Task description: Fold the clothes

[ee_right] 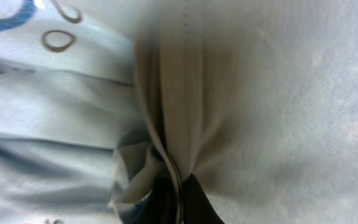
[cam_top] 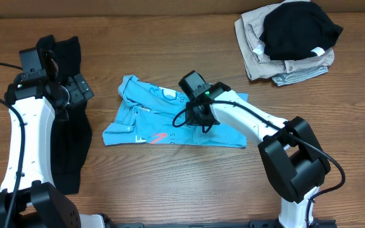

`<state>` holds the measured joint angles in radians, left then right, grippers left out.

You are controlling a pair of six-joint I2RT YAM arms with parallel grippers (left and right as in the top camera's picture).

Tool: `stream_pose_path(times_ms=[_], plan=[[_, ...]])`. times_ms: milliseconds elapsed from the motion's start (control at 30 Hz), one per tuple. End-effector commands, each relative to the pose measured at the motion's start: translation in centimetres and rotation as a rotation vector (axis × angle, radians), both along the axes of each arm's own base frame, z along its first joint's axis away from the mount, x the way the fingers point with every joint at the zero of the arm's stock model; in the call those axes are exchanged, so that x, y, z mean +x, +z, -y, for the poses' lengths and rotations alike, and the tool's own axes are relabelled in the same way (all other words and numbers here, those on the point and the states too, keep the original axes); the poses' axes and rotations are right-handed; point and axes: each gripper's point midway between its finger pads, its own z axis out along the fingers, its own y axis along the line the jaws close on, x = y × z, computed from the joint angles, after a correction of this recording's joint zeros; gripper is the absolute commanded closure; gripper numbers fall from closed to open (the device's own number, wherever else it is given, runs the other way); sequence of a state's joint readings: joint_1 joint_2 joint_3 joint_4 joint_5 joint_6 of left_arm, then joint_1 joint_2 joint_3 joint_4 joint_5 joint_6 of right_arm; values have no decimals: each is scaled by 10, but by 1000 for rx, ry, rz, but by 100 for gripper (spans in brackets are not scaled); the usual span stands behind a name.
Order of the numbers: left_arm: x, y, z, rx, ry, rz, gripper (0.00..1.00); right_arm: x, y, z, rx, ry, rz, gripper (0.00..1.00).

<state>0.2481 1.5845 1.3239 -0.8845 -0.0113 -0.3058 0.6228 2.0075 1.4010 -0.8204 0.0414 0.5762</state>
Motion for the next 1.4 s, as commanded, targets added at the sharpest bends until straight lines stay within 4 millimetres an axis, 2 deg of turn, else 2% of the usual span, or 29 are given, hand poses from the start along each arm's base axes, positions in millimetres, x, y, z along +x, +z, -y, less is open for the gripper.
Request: stream_pose_path(times_ms=[0,167,400,433,467,500,567,600,667,900,1100,1267,1367], plan=[[5,8,3,7,-30,21,0,9,30,-29,52,44,49,96],[5,7,3,7,-30,19,0,5,41,-50,83,85,65,96],[5,7,3,7,-31,19,0,4,35,-56,90,93,62,95],[5,7,3,7,-31,18,0,3,35,-57,96,95,58,90],[5,7,3,6,-30,18,0,2,34,-58,103,98,52,79],[4,7,3,6,-31,17,0,1,34,-59,107,99,48,56],[4,7,4,2,-32,15,0,1,35,-59,109,101,44,33],[3,6,6,-7,-36,13,0,-1,35,-57,104,99,38,15],[2,5,9,-23,-55,9,0,-1,38,-51,92,88,23,2],[2,-9,41,-104,-255,9,0,12,68,-19,78,13,11,0],[1,-36,74,-128,-456,-2,0,32,70,9,86,-67,15,0],[13,-51,119,-173,-737,45,0,41,71,16,93,-91,35,0],[20,-63,134,-156,-808,47,0,46,73,14,104,-90,55,0]])
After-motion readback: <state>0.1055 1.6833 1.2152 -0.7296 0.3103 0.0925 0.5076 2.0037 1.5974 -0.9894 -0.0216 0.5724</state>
